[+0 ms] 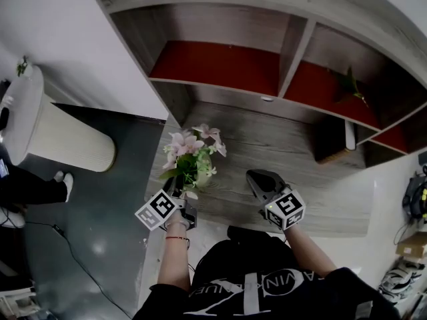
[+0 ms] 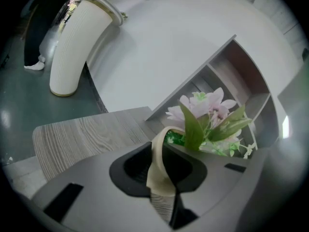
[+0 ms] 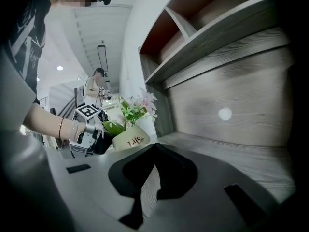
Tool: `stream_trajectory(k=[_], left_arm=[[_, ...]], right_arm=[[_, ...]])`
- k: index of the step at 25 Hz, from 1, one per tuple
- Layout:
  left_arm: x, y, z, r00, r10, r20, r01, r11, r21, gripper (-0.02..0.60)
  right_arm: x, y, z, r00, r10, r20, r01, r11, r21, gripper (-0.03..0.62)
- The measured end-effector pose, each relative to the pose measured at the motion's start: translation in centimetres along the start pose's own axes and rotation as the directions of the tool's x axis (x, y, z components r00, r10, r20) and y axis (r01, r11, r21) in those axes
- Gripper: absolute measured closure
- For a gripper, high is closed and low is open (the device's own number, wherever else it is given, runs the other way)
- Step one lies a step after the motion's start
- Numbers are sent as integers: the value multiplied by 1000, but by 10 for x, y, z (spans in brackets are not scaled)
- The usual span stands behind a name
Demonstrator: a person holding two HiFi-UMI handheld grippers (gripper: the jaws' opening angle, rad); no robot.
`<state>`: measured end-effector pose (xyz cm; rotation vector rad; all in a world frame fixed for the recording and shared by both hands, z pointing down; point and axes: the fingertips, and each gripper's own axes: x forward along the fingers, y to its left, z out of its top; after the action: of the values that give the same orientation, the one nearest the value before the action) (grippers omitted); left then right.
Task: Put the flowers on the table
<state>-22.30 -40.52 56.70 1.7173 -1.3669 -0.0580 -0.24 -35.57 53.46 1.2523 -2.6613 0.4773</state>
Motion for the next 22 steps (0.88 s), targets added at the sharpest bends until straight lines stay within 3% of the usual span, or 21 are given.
stream_trajectory(k=[10, 22], left_arm=[[53, -9, 13, 997, 42, -60, -31, 985, 169, 514], [96, -17, 25, 991, 76, -107, -42, 955, 292, 514]], right_arm=[[14, -15, -5, 1000, 6, -16, -6, 1000, 22, 583], [19, -27, -8, 1000, 9, -27, -8, 999, 40, 584]])
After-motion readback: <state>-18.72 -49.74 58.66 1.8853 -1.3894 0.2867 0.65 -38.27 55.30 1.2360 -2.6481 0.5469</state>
